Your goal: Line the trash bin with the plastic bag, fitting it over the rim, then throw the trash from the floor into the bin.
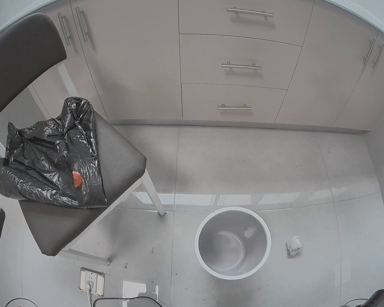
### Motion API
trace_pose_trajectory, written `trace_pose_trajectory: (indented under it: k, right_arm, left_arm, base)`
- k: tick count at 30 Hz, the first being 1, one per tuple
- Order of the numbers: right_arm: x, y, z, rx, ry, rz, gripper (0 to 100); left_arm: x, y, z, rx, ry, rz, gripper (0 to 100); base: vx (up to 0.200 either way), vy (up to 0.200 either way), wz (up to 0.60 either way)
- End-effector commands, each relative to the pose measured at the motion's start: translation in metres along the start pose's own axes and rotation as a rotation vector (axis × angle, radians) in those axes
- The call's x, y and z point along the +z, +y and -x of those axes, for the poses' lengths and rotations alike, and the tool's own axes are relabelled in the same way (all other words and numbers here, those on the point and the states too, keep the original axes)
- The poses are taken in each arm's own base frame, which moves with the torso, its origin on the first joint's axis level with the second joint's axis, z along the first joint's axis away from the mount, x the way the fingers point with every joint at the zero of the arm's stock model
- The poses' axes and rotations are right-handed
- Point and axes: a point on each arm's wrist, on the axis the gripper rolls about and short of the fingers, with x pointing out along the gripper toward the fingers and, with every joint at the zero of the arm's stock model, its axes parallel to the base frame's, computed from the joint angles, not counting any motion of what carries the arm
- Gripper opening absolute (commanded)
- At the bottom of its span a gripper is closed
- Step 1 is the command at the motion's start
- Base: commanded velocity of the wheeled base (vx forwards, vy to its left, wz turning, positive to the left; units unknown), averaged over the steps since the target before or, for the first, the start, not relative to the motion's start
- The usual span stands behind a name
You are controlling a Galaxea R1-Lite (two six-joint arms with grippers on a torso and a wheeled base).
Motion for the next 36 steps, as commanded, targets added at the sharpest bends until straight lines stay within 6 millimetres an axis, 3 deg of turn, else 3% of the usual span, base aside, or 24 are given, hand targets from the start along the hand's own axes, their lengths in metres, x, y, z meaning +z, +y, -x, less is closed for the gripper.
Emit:
trace_pose_trajectory:
  k: [1, 4, 7, 11, 18, 20, 26, 36]
  right_arm:
    - [-0.104, 0.009, -0.132, -0.009, 0.239, -0.107, 100]
    - [-0.111, 0.006, -0.133, -0.019, 0.244, -0.103, 100]
    - [-0.111, 0.007, -0.131, -0.017, 0.243, -0.104, 100]
    - [-0.111, 0.007, -0.128, -0.017, 0.246, -0.102, 100]
    - [-0.114, 0.008, -0.128, -0.025, 0.253, -0.099, 100]
    - [-0.116, 0.009, -0.128, -0.022, 0.260, -0.099, 100]
    - [-0.117, 0.012, -0.127, -0.015, 0.266, -0.099, 100]
    - [-0.117, 0.012, -0.127, -0.014, 0.264, -0.100, 100]
  left_arm:
    - [0.042, -0.011, -0.164, 0.015, 0.260, 0.126, 100]
    - [0.035, -0.010, -0.189, 0.027, 0.263, 0.130, 100]
    - [0.020, -0.014, -0.185, 0.008, 0.319, 0.154, 100]
    - [-0.003, -0.036, -0.177, -0.083, 0.417, 0.237, 100]
    - [-0.017, -0.056, -0.180, -0.141, 0.493, 0.248, 100]
    - [-0.028, -0.070, -0.186, -0.112, 0.530, 0.246, 100]
    - [-0.045, -0.075, -0.207, 0.098, 0.478, 0.182, 100]
    - [-0.084, -0.087, -0.238, 0.223, 0.439, 0.125, 100]
  base:
    - [0.000, 0.000, 0.00]
    - [0.000, 0.000, 0.00]
    - [0.000, 0.000, 0.00]
    - [0.000, 0.000, 0.00]
    - [0.000, 0.000, 0.00]
    - [0.000, 0.000, 0.00]
    - [0.000, 0.000, 0.00]
    - [0.000, 0.000, 0.00]
